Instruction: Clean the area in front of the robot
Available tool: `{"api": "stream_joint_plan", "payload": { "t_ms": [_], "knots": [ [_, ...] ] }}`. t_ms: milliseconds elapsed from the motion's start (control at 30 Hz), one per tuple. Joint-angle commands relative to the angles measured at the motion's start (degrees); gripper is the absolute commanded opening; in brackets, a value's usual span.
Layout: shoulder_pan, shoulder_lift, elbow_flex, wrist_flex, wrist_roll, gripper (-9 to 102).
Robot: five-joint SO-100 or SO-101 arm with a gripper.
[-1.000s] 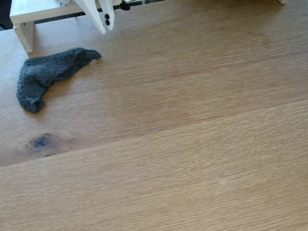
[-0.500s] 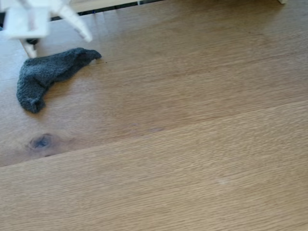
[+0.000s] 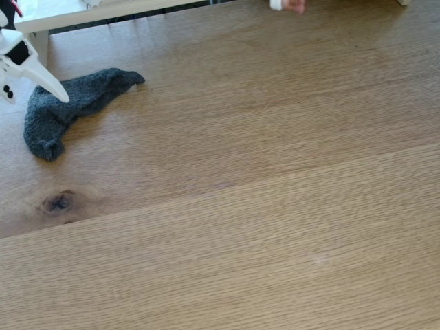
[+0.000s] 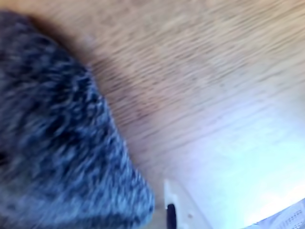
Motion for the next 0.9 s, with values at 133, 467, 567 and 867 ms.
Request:
{"api": "stream_joint_plan", "payload": {
  "t_ms": [133, 467, 567, 867],
  "knots": [
    [-1.23, -7.91, -4.83, -6.42, -7.03, 31],
    [-5.27, -11.51, -4.83, -3.25, -7.38, 7],
    [-6.33, -9.84, -4.83, -1.76, -6.42, 6],
    [-11.25, 10.28, -4.92, 5.80, -4.22, 0]
  ]
}}
